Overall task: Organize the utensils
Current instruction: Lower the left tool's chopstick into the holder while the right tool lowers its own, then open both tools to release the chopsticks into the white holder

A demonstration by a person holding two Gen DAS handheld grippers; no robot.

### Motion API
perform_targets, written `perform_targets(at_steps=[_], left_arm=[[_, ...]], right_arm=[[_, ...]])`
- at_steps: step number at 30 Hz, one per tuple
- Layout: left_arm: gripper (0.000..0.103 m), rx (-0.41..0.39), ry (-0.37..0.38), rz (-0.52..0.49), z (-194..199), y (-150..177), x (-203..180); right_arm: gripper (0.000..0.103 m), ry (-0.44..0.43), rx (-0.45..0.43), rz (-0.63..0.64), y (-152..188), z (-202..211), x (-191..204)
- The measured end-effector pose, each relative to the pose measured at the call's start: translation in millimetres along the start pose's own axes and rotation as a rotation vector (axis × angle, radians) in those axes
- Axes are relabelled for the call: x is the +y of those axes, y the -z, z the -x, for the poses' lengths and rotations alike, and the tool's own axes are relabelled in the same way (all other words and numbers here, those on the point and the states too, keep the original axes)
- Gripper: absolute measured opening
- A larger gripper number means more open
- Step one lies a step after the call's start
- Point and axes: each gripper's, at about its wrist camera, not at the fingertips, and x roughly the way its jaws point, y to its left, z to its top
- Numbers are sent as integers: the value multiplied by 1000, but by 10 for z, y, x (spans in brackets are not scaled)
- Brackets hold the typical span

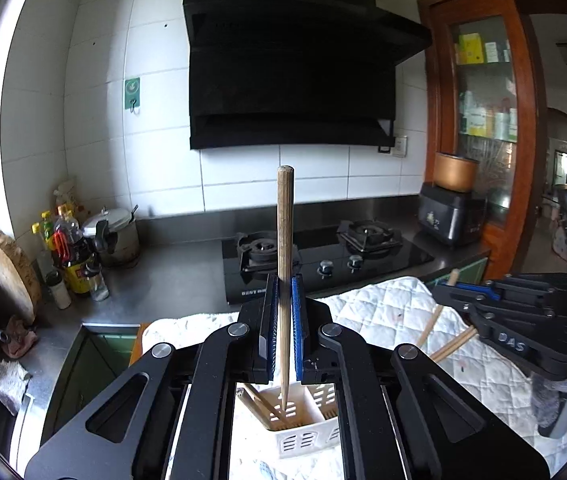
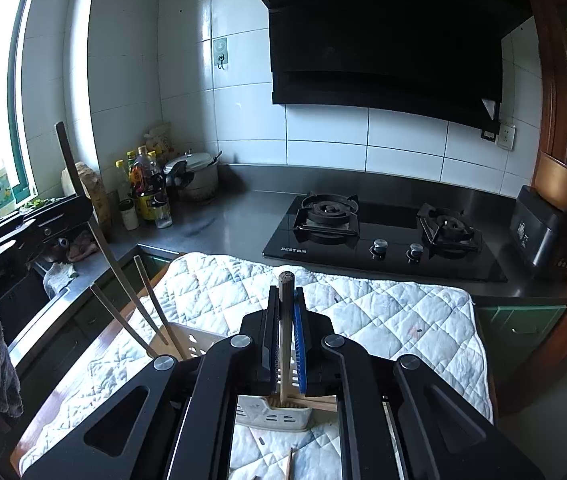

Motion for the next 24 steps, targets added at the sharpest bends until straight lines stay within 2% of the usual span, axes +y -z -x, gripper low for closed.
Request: perform_targets(at_steps=[7, 11, 19, 24], left_arm=[[5, 106, 17, 66, -333, 293, 199], [5, 141, 26, 71, -402, 400, 230], [9, 133, 39, 71, -299, 402, 194], [9, 104, 56, 60, 3, 417, 137]], right_arm=[[7, -1, 43, 0, 179, -125, -18], [7, -4, 59, -6, 252, -164, -28], [9, 7, 32, -11, 260, -24, -28], [21, 11, -14, -8, 326, 286, 3]])
